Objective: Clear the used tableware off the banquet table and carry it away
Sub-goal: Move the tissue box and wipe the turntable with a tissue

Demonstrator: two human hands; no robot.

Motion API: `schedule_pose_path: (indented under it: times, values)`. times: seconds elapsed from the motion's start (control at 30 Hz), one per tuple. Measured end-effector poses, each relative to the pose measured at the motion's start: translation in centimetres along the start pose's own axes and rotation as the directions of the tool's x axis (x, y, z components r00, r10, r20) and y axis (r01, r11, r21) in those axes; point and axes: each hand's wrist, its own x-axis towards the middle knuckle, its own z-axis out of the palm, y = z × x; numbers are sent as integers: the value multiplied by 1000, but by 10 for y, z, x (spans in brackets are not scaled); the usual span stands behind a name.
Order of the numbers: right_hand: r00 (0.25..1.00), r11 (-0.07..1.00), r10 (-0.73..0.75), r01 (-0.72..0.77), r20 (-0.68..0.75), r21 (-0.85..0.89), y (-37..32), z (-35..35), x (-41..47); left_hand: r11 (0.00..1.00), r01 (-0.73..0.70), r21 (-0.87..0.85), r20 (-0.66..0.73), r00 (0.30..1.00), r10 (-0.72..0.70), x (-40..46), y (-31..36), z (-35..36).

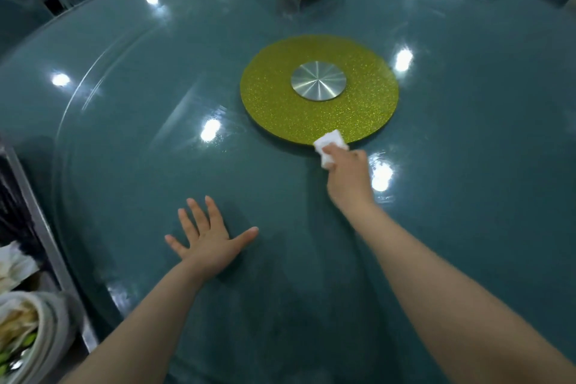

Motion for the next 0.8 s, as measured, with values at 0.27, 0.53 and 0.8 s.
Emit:
schedule_pose_path:
  times: [0.27,0.53,0.8]
  values:
    - [888,906,-412,424,207,-16,-22,20,-78,998,-42,-47,66,997,45,-12,1,-16]
    - [986,983,109,-126,-124,-137,65,-50,-8,995,-98,34,167,982,91,-18,2,-23]
    - [998,983,57,-61,-31,-171,-11,8,31,993,-109,40,158,982,101,-12,-2,-18]
